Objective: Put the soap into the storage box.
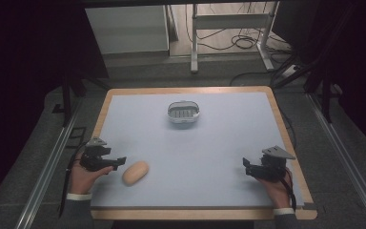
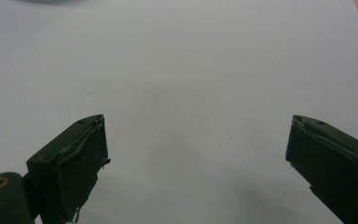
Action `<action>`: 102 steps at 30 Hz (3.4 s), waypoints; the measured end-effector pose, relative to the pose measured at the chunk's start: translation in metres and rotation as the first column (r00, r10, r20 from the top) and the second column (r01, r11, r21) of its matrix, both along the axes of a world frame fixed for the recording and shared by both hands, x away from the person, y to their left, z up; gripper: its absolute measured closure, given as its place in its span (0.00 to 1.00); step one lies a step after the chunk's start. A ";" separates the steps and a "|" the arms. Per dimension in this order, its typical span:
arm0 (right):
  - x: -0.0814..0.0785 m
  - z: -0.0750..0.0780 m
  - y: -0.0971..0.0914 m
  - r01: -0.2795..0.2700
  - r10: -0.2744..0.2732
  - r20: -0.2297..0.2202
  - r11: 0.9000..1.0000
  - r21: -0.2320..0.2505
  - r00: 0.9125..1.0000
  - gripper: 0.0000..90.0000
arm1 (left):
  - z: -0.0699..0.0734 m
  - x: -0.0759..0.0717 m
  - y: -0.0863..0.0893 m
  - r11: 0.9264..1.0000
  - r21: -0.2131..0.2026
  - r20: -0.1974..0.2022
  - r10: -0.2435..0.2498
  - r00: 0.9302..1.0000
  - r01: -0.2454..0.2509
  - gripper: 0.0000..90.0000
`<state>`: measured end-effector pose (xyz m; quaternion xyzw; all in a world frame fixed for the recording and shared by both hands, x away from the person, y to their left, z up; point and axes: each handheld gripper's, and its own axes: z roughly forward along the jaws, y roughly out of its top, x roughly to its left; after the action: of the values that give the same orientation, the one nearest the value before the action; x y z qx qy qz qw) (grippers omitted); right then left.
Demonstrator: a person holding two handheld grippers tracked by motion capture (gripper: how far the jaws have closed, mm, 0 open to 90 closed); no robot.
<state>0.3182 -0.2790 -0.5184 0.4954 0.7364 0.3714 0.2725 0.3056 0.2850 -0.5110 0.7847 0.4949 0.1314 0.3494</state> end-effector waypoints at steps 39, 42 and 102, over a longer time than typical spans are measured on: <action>-0.015 0.003 -0.019 0.026 -0.028 0.065 0.999 0.031 0.997 0.08 | 0.027 -0.002 -0.013 0.996 0.053 -0.048 -0.068 0.997 0.071 0.23; -0.016 0.004 -0.020 0.027 -0.029 0.074 0.999 0.033 0.997 0.07 | 0.032 -0.002 -0.014 0.995 0.058 -0.048 -0.082 0.996 0.084 0.22; -0.021 -0.003 -0.019 0.020 -0.019 0.090 1.000 -0.009 0.996 0.08 | -0.004 0.002 -0.079 0.932 0.240 -0.263 -0.206 0.943 0.271 0.20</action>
<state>0.2970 -0.2981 -0.5211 0.4840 0.7204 0.3869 0.3116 0.3078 0.2062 -0.5153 0.8898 0.4101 0.0615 0.1907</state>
